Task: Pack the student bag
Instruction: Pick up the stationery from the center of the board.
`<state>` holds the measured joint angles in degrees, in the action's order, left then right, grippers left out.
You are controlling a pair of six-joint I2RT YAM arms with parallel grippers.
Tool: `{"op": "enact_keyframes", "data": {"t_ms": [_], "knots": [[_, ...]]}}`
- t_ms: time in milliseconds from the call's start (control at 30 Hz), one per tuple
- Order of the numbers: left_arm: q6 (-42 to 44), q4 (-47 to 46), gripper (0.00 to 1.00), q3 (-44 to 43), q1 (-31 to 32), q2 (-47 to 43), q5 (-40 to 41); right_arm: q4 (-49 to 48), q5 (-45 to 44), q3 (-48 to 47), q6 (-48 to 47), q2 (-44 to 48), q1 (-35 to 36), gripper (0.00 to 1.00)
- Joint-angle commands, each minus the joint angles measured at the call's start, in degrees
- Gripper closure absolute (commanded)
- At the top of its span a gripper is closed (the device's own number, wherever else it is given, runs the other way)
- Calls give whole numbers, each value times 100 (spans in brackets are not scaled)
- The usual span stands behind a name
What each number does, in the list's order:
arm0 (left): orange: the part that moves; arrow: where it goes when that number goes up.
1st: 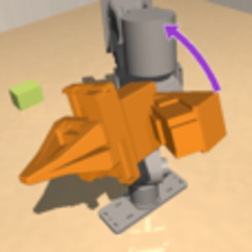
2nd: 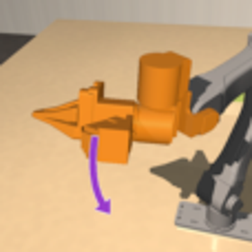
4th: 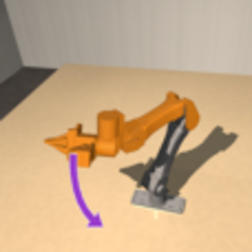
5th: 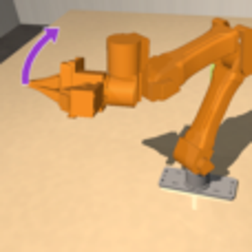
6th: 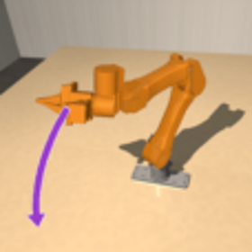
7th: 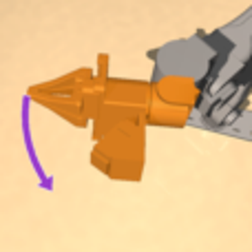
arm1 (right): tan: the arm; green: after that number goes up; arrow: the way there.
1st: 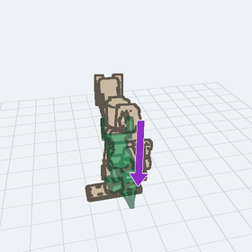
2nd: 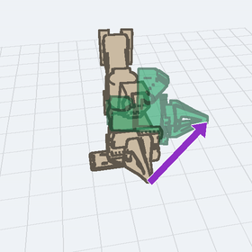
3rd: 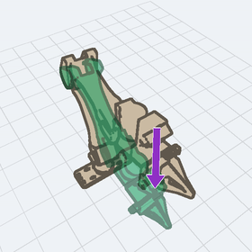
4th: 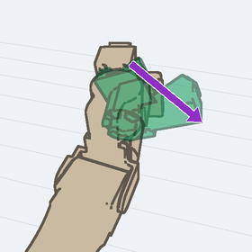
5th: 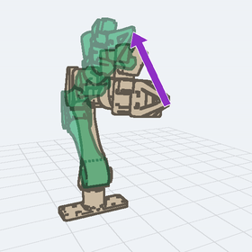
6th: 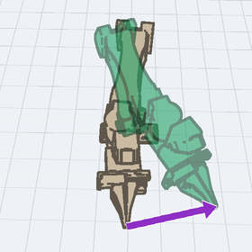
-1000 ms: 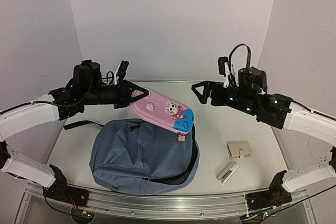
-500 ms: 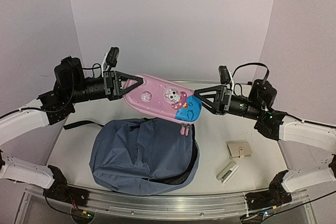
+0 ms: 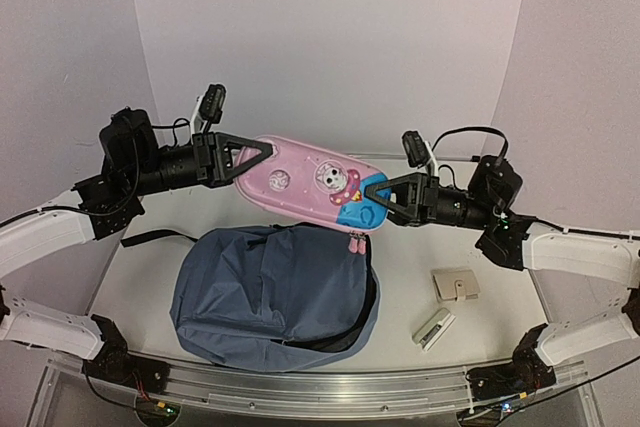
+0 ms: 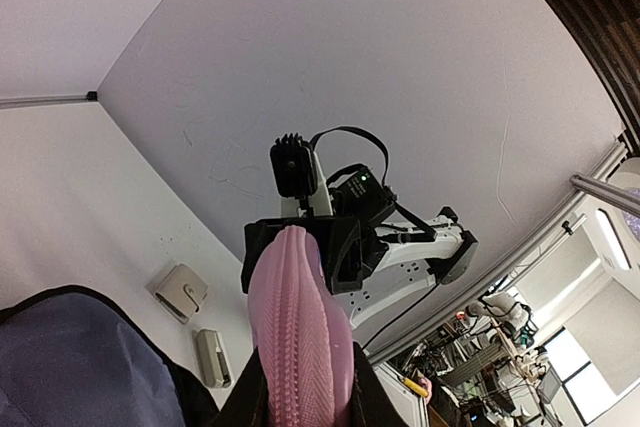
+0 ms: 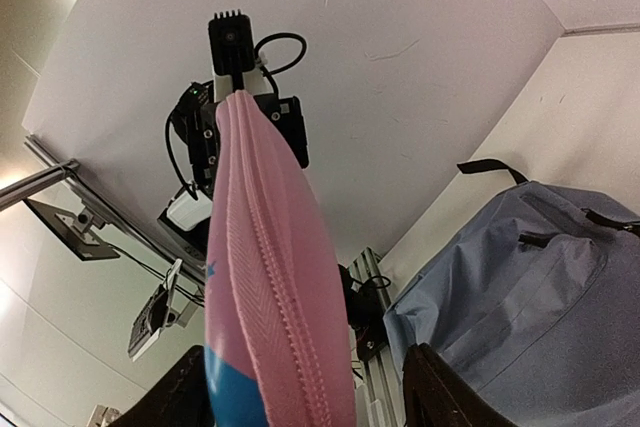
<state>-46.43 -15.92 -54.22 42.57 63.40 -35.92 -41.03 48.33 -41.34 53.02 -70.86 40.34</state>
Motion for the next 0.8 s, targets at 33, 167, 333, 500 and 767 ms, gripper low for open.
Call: {"op": "enact_keyframes", "data": {"t_ms": [33,167,333,500,767], "knots": [[52,-416,100,-41,-12,-45,-4,-603,167,-72,101,-23,84,54],[428,140,100,-60,-11,-3,259,-665,-249,70,30,141,99,88],[833,1630,57,-224,-8,234,1235,-146,-1383,192,-357,438,-24,100],[895,2758,26,-505,239,725,2090,2091,-3395,-492,-1491,867,-129,100],[754,3541,17,-1542,1297,2229,3036,4410,-5777,-1041,-2337,1272,-124,100]]}}
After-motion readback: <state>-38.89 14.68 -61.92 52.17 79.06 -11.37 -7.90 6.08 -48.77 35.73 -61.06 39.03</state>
